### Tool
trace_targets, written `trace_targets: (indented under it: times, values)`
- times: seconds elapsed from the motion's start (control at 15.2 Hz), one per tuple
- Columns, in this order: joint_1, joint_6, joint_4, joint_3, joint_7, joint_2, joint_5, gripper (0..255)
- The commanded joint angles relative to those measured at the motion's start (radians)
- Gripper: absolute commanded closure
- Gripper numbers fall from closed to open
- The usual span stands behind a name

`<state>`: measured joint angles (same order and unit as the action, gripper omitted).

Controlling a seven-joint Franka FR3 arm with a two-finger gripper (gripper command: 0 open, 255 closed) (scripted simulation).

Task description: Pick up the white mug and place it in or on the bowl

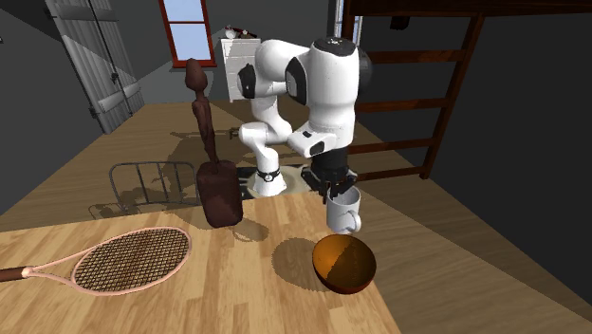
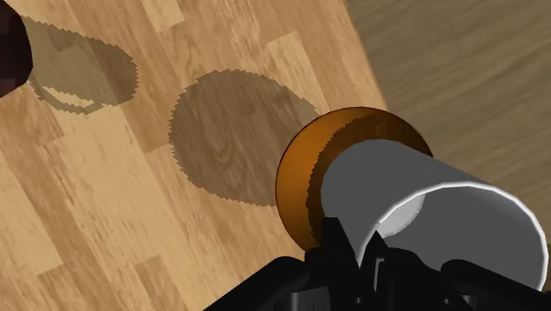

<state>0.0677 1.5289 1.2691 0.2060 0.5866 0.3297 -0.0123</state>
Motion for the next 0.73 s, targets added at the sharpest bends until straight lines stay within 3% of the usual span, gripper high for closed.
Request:
trace_targets:
  times: [0.0,0.07,0.66]
  values:
    - [0.026,-0.068,-0.189,0.003,0.021,0.122,0.023,255]
    - [0.055,-0.143,-0.381,0.003,0.034,0.238,0.043,255]
    - [0.035,0.024,-0.144,0.001,0.025,0.169,0.030,255]
